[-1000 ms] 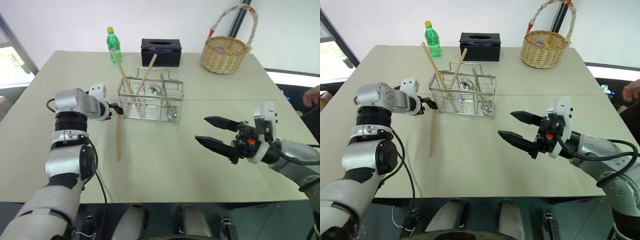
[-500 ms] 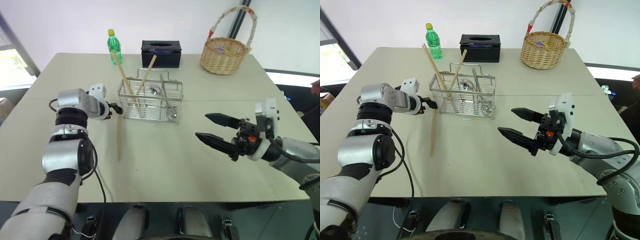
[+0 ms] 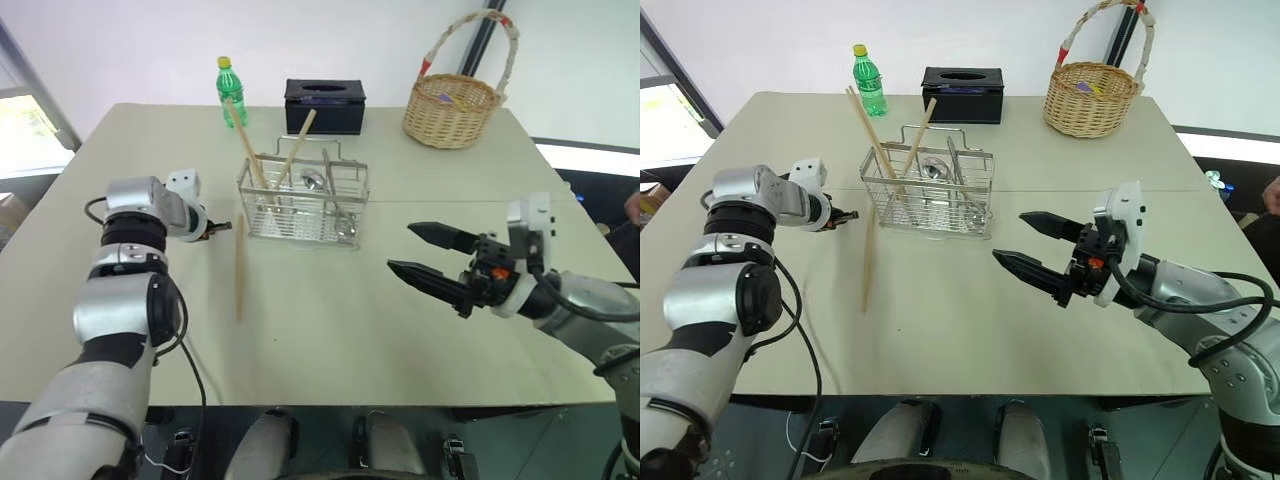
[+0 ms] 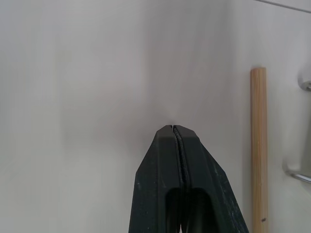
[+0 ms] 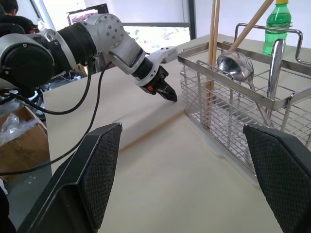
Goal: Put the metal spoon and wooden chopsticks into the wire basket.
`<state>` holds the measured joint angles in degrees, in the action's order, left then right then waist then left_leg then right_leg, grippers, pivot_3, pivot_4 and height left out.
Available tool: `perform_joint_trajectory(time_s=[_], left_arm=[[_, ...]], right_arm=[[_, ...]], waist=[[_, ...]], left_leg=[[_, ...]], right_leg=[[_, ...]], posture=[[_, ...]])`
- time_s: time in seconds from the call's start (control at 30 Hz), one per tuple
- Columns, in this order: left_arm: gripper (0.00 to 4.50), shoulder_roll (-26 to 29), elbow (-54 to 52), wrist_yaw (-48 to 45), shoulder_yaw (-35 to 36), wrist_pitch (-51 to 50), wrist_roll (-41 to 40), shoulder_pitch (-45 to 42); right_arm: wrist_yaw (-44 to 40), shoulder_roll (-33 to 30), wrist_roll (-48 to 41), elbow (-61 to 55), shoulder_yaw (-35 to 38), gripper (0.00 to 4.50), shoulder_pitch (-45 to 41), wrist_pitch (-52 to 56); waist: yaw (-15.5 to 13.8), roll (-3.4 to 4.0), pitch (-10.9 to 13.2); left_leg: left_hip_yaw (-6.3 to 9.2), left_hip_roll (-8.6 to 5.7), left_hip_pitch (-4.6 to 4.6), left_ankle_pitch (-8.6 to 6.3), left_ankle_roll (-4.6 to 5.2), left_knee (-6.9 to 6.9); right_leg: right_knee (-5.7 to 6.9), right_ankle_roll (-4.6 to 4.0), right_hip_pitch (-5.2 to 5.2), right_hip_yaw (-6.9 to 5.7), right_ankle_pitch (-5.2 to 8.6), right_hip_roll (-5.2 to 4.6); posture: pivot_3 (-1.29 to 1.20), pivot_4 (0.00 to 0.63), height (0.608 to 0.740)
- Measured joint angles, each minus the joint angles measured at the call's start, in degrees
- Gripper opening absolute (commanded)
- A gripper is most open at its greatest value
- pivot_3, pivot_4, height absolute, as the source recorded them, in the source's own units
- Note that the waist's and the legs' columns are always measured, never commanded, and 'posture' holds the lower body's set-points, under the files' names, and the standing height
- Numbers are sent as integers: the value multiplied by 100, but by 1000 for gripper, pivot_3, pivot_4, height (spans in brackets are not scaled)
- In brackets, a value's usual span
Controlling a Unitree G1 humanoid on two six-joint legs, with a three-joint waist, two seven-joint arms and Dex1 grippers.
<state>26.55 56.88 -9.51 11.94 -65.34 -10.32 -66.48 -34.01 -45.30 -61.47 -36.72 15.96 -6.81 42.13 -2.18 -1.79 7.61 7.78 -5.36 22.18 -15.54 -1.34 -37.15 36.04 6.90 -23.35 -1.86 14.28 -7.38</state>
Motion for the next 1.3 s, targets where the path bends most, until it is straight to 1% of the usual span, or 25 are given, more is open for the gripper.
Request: perform_joint_trajectory(time_s=[0.13, 0.17, 0.2, 0.27, 0.33, 0.43, 0.57, 0.83, 1.13, 1.3], left_arm=[[19, 269, -91, -95, -193, -312, 104, -21], [543, 368, -142, -145, -232, -392, 130, -27], [847, 455, -183, -184, -261, -443, 147, -43], [1880, 586, -272, -261, -331, -545, 182, -130], [2793, 708, -385, -319, -379, -614, 214, -174], [2793, 843, -485, -425, -452, -815, 237, -193], [2793, 827, -589, -561, -451, -1044, 212, -369], [2793, 410, -500, -827, -441, -1075, 85, -504], [2793, 129, 301, -832, -435, -499, 113, -457], [2793, 78, 618, -875, -419, -99, 119, -449]], right_arm=[[76, 6, -23, 83, -35, 4144, -168, 53], [115, 6, -73, 118, -40, 4144, -250, 104], [147, 6, -111, 134, -40, 4144, -307, 133], [168, 2, -218, 190, -40, 4144, -388, 199], [139, -48, -266, 209, -41, 4144, -422, 281], [35, -134, -301, 313, -39, 4144, -490, 385], [-59, -207, -293, 497, -35, 4144, -665, 439], [-275, -262, -255, 581, -48, 4144, -797, 531], [-302, -272, -237, 584, -44, 4144, -774, 602], [-283, -271, -239, 544, -35, 4144, -713, 620]], waist=[[32, -7, 8], [37, -6, 9], [32, -6, 9], [12, -7, 9], [-14, -7, 9], [-5, -9, 10], [-5, -15, 13], [7, -15, 14], [1, -15, 14], [-10, -12, 12]], left_leg=[[0, 5, 5, 0, 0, 1], [0, 5, 8, 0, 0, 1], [1, 5, 10, 1, 0, 0], [1, 5, 11, 0, 0, 0], [2, 2, 12, 0, 0, 0], [1, -1, 14, 0, 1, -1], [3, 0, 15, 0, 1, -1], [2, 1, 15, 1, 0, 0], [0, 2, 15, 1, 0, -1], [0, 2, 13, 1, 0, -1]], right_leg=[[2, -1, -9, 1, 0, 4], [3, -1, -12, 1, -1, 5], [4, -1, -14, 0, -1, 5], [2, -1, -14, 0, -1, 5], [1, -1, -12, 0, -1, 5], [0, -1, -12, 0, -1, 4], [0, -1, -13, -2, -1, 4], [0, -1, -15, -1, -1, 1], [0, -1, -15, -1, -1, 0], [1, -1, -12, -1, -1, -3]], posture=[[0, 150, 661], [0, 150, 661], [0, 150, 661], [0, 150, 661], [0, 150, 661], [0, 150, 661], [0, 150, 661], [0, 150, 661], [0, 150, 661], [0, 150, 661]])
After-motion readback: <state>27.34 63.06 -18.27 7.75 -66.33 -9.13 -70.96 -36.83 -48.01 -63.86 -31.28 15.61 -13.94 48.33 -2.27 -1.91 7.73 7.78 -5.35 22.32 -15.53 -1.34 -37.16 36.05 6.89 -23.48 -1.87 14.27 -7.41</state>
